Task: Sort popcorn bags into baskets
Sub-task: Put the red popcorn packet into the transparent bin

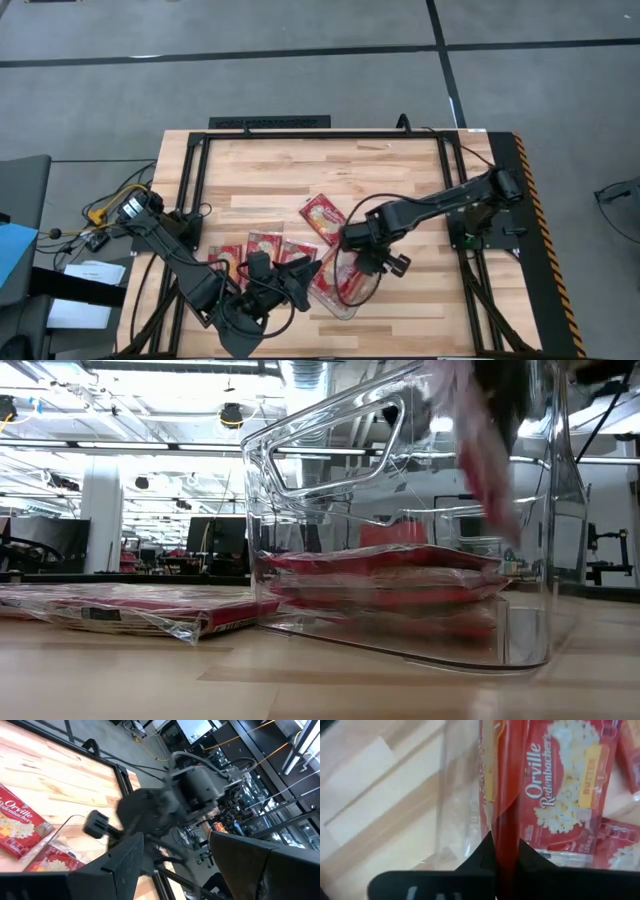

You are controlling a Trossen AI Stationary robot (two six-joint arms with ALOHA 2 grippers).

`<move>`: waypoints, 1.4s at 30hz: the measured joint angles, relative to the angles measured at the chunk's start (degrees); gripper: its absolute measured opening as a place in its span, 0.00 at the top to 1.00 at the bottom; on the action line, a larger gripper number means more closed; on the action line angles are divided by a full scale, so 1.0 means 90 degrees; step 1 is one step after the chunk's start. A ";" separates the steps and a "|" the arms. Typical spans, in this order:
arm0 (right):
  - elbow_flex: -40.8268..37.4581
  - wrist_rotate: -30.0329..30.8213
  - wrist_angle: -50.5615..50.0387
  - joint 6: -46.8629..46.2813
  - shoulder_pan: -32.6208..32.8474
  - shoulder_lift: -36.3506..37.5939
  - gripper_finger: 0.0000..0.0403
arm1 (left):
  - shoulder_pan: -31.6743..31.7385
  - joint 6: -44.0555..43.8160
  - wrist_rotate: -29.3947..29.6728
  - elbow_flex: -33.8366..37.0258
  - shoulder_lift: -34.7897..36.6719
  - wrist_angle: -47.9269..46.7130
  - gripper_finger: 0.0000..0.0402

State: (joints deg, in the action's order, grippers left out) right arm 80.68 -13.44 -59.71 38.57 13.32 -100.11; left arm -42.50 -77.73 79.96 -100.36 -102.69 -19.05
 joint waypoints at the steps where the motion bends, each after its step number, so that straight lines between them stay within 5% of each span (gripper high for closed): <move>1: 0.0000 0.0000 0.0067 0.0019 -0.0041 -0.0122 0.92 | -0.0010 -0.0008 0.0000 0.0000 0.0000 0.0000 0.45; 9: 0.0259 -0.0038 -0.0076 0.0055 -0.0239 -0.0808 0.92 | -0.0029 0.0055 0.0048 0.0000 0.0061 0.0012 0.45; 26: 0.0816 0.0010 0.0366 0.0085 -0.0586 -0.0790 0.85 | -0.0039 0.0055 0.0096 0.0000 0.0061 -0.0174 0.45; 42: 0.0816 0.0005 0.0664 -0.0239 -0.0928 -0.0790 0.42 | -0.0039 0.0038 0.0121 0.0000 0.0061 -0.0402 0.45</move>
State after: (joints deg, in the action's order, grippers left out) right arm 88.03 -13.39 -53.73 36.42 4.97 -107.22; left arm -42.85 -77.39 81.06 -100.36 -102.15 -22.66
